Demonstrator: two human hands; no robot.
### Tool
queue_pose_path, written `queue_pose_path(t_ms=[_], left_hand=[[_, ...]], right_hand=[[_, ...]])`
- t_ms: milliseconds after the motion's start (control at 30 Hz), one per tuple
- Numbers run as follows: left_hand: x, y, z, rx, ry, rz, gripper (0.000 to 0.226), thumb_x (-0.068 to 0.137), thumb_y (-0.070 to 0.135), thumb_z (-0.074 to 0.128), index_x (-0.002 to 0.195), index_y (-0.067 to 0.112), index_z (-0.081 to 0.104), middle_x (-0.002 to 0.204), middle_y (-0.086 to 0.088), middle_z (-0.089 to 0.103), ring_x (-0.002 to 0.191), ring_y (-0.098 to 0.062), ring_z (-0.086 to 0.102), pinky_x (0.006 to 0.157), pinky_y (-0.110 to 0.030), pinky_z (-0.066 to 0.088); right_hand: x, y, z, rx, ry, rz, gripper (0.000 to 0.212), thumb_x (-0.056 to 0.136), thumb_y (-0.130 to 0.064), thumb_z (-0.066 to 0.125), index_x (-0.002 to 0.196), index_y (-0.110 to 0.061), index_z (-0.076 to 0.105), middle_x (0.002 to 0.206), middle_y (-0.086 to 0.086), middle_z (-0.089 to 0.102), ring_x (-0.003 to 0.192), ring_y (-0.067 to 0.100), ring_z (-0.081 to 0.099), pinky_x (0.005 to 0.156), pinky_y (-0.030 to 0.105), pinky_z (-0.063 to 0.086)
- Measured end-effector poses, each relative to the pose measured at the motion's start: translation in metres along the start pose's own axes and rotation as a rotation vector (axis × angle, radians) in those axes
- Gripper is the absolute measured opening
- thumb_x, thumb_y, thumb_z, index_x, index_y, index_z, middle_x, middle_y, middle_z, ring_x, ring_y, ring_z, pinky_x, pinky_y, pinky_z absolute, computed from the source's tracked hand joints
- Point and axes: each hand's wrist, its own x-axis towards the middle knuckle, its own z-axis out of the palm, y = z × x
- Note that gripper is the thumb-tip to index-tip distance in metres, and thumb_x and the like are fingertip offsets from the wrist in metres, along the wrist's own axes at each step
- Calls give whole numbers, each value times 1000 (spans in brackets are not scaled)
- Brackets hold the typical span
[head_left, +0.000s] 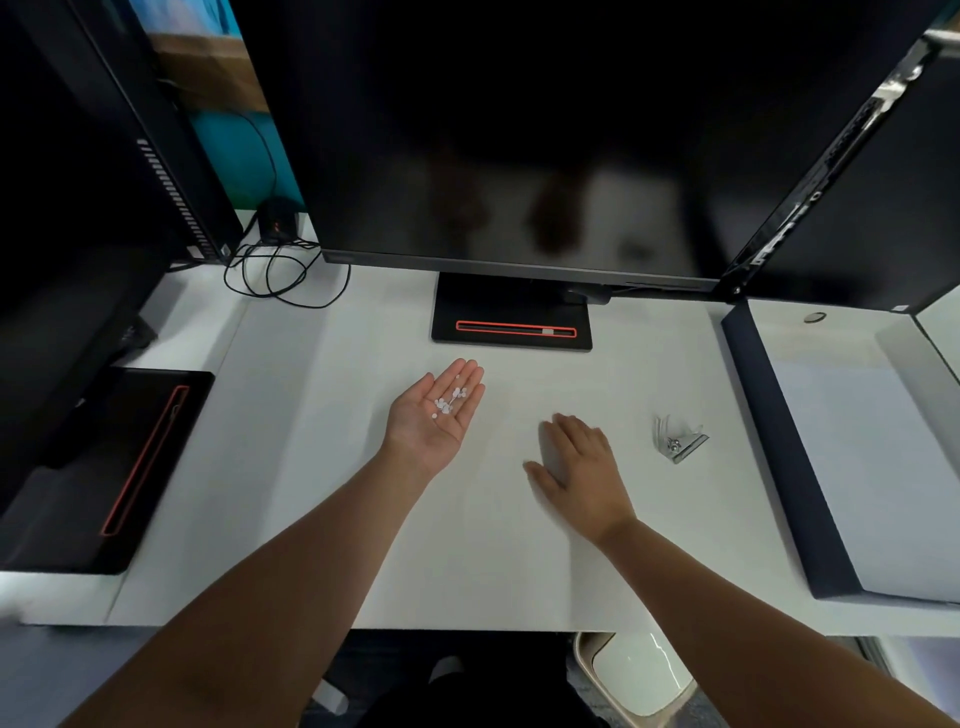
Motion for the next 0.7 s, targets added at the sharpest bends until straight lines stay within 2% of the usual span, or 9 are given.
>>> queue_pose_path(t_ms=[100, 200, 267, 333, 433, 600, 700], left_hand=[[-1, -1, 1, -7, -5, -7, 38, 102, 21, 35, 113, -5, 61, 108, -18, 71, 109, -29, 64, 91, -38, 52], [-1, 1, 2, -1, -9, -7, 38, 102, 21, 35, 112, -5, 61, 107, -18, 72, 107, -29, 65, 91, -38, 52], [-2, 2, 2, 4, -10, -6, 38, 102, 21, 35, 112, -5, 62, 107, -18, 71, 105, -29, 66, 90, -38, 53], [-3, 4, 1, 7, -11, -5, 38, 102, 21, 36, 113, -5, 62, 108, -18, 71, 104, -29, 67, 90, -38, 53], [-4, 5, -1, 10, -10, -1, 38, 102, 20, 36, 114, -5, 61, 109, -18, 71, 106, -29, 66, 90, -38, 53], [-7, 9, -4, 11, -20, 8, 38, 102, 20, 35, 113, -5, 61, 106, -18, 72, 106, -29, 65, 90, -38, 52], [-8, 15, -3, 10, -28, 26, 38, 102, 20, 35, 111, -5, 62, 104, -19, 72, 105, -29, 65, 96, -38, 49]], right_hand=[[-4, -8, 3, -14, -77, -22, 75, 87, -62, 36, 142, -11, 38, 151, 7, 36, 142, 24, 27, 117, 46, 15], [-3, -9, 3, -27, -71, -41, 68, 89, -58, 34, 140, -13, 41, 149, 8, 39, 140, 27, 31, 116, 47, 21], [3, -9, 1, -10, -56, 9, 63, 90, -53, 29, 137, -13, 43, 148, 10, 41, 139, 28, 33, 114, 47, 25], [8, -9, -1, -22, -71, 35, 64, 90, -49, 20, 139, -13, 41, 150, 10, 38, 141, 28, 29, 115, 46, 23], [7, -10, 0, -62, -117, -20, 65, 91, -46, 11, 144, -16, 35, 153, 6, 34, 144, 27, 23, 116, 45, 16], [6, -29, 5, -62, -146, -191, 53, 97, -41, 23, 141, -17, 38, 151, 4, 36, 142, 27, 26, 115, 52, 22], [15, -54, 10, -22, -253, -200, 56, 100, -43, 25, 150, -18, 19, 159, 1, 15, 148, 22, 7, 118, 44, 3]])
